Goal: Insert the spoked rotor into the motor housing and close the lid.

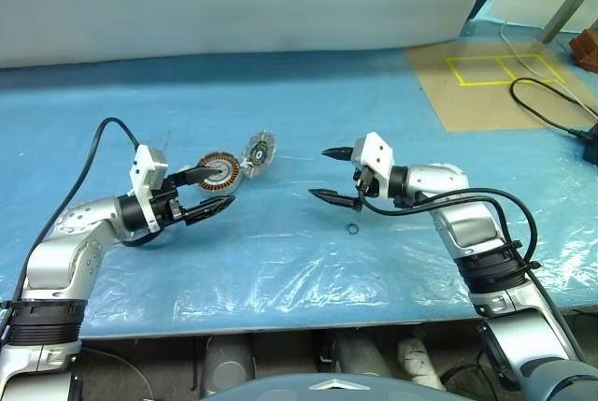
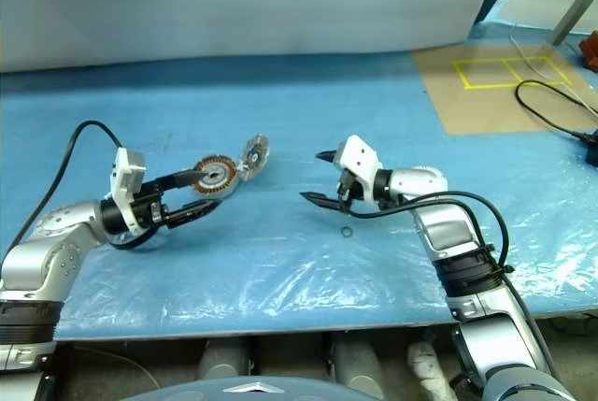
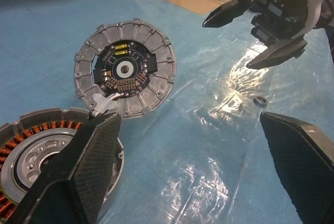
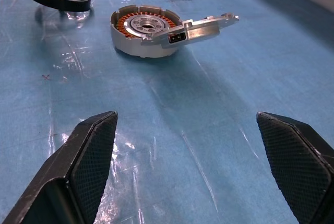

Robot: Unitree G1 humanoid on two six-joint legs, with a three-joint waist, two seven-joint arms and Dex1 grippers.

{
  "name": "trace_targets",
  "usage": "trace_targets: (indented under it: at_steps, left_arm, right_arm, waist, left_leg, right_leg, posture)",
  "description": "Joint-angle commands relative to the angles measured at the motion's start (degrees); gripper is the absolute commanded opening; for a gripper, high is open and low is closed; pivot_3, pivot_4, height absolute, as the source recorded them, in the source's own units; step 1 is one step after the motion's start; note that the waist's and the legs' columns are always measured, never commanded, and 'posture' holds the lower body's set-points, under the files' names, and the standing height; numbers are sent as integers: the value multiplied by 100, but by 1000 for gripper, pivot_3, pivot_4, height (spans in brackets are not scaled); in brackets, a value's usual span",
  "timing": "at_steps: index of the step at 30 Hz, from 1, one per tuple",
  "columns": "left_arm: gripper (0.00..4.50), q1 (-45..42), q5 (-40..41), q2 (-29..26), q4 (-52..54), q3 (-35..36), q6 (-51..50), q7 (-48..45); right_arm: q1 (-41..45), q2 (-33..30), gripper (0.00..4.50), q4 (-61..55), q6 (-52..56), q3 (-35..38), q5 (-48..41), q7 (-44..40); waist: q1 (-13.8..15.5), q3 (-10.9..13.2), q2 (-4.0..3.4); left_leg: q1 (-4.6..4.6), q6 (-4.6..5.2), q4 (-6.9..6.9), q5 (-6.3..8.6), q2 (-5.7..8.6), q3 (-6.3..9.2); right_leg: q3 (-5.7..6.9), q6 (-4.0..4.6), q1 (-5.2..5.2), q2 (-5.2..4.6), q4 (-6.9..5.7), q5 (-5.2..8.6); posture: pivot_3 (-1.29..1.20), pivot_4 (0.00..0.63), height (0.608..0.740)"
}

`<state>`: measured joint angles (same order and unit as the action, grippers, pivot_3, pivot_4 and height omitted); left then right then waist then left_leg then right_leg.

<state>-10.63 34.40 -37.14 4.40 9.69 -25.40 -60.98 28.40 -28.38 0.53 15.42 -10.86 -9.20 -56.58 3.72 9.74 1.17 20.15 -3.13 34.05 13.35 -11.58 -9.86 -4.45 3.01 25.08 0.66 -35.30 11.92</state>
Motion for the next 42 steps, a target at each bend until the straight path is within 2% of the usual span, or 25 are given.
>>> trace_targets:
  at_steps: [1, 31, 36, 42]
  left_arm:
    - [4500, -57, 24, -92, 59, 154, 100, -19]
    - [4500, -40, -191, 103, -105, 64, 447, -9]
    - [4500, -184, -171, 86, -172, 181, 509, 98]
    - [4500, 70, 22, 70, 26, 559, 379, 405]
  right_arm:
    - [109, -32, 4483, -186, -102, 21, -41, -35]
    - [318, -65, 4483, -40, -133, -44, 18, -164]
    - [832, 28, 4483, 22, 54, 34, -210, -284]
    - [2008, 426, 4483, 158, 446, -73, -595, -654]
  waist:
    - [-1, 0, 0]
    - [0, 0, 0]
    - [-29, 1, -1]
    - [-174, 1, -1]
  left_leg:
    - [0, 0, 0, 0, 0, 0]
    - [2, 0, -7, 0, -1, 0]
    - [2, 0, -7, 0, 0, 0]
    - [0, -1, -8, -3, 0, 1]
  right_leg:
    - [0, 0, 0, 0, 0, 0]
    - [2, 0, 0, 0, 10, 0]
    - [2, 0, -1, 0, 9, -1]
    - [3, 1, 0, 1, 2, 0]
  posture:
    - [0, 150, 740]
    - [0, 150, 740]
    - [0, 150, 740]
    - [0, 150, 740]
